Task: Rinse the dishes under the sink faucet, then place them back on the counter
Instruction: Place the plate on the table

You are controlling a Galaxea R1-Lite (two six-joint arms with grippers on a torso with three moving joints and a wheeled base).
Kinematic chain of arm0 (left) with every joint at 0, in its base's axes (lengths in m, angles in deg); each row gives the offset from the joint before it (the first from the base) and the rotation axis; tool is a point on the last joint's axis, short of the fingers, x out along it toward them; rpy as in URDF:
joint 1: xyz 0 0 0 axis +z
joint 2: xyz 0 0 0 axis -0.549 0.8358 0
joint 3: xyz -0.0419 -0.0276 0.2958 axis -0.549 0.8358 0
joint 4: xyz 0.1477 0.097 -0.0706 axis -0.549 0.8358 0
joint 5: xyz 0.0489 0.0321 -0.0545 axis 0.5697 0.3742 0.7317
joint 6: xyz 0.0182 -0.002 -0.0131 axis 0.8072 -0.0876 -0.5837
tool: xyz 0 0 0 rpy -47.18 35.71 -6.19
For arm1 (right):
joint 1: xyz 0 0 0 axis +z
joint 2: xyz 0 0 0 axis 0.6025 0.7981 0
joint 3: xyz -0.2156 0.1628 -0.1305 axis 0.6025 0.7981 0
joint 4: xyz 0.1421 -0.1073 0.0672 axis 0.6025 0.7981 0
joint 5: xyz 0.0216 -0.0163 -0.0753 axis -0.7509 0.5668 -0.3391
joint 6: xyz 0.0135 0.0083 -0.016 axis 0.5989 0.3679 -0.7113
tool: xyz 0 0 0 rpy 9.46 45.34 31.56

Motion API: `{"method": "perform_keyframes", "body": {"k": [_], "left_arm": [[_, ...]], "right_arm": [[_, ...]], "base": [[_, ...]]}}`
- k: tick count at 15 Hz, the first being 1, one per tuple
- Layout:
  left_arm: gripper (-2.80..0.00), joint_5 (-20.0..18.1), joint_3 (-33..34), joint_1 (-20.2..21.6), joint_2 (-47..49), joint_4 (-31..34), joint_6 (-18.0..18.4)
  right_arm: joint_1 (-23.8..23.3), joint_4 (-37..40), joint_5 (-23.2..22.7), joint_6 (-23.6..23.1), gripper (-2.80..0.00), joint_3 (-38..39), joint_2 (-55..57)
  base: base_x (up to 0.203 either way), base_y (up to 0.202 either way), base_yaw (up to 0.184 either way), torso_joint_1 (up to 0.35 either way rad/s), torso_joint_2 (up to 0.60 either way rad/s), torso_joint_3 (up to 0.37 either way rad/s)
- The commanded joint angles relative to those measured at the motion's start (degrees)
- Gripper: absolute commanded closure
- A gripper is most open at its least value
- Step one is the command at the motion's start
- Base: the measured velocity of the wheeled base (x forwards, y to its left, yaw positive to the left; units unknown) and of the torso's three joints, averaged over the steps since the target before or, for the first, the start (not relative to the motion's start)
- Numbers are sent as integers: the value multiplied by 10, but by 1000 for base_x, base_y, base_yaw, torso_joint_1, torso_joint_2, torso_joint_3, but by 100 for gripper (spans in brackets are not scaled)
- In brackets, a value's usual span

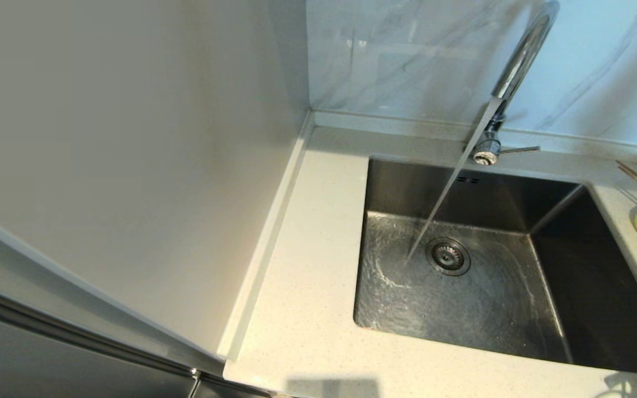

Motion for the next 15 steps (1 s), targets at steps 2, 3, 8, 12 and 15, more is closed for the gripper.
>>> {"method": "perform_keyframes", "body": {"k": [2,3,8,12,15], "left_arm": [[0,0,0,0,0,0,-1],[0,0,0,0,0,0,-1],[0,0,0,0,0,0,-1],[0,0,0,0,0,0,0],[0,0,0,0,0,0,0]], "right_arm": [[-18,-1,-1,-1,0,11,8],[-19,-2,-1,0,0,14,13],[-30,-35,-4,1,0,25,44],[-56,-83,-3,-2,0,29,102],[-86,-149,-7,-6,0,37,144]], "base": [[0,0,0,0,0,0],[0,0,0,0,0,0],[0,0,0,0,0,0],[0,0,0,0,0,0],[0,0,0,0,0,0]]}}
